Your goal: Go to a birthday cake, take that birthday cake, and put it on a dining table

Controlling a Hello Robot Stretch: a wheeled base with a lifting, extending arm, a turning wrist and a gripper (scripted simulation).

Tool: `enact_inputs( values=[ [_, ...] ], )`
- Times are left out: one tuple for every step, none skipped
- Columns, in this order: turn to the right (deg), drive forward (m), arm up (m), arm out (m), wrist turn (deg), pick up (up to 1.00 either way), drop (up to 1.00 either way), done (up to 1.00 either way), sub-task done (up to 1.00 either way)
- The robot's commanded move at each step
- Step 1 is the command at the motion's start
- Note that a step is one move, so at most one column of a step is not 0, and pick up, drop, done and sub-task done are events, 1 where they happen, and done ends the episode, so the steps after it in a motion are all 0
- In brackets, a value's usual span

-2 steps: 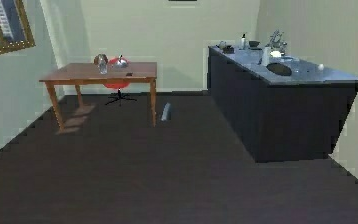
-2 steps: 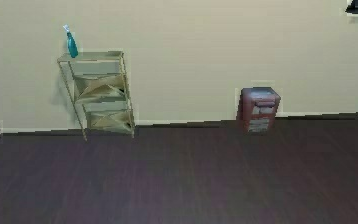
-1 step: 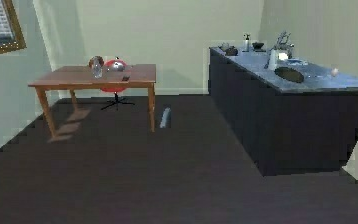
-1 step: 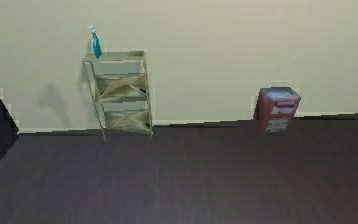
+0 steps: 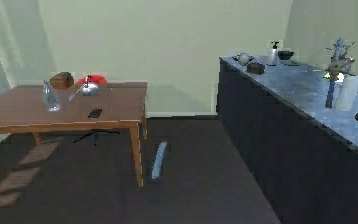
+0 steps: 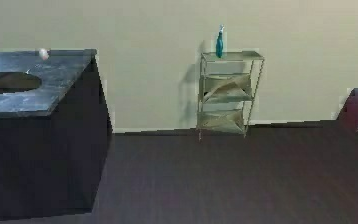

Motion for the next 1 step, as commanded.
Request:
enact_inputs(
  values=[
    [0.0,1.0,0.0,0.0,0.0,0.0,0.0,0.0,0.0]
  ],
)
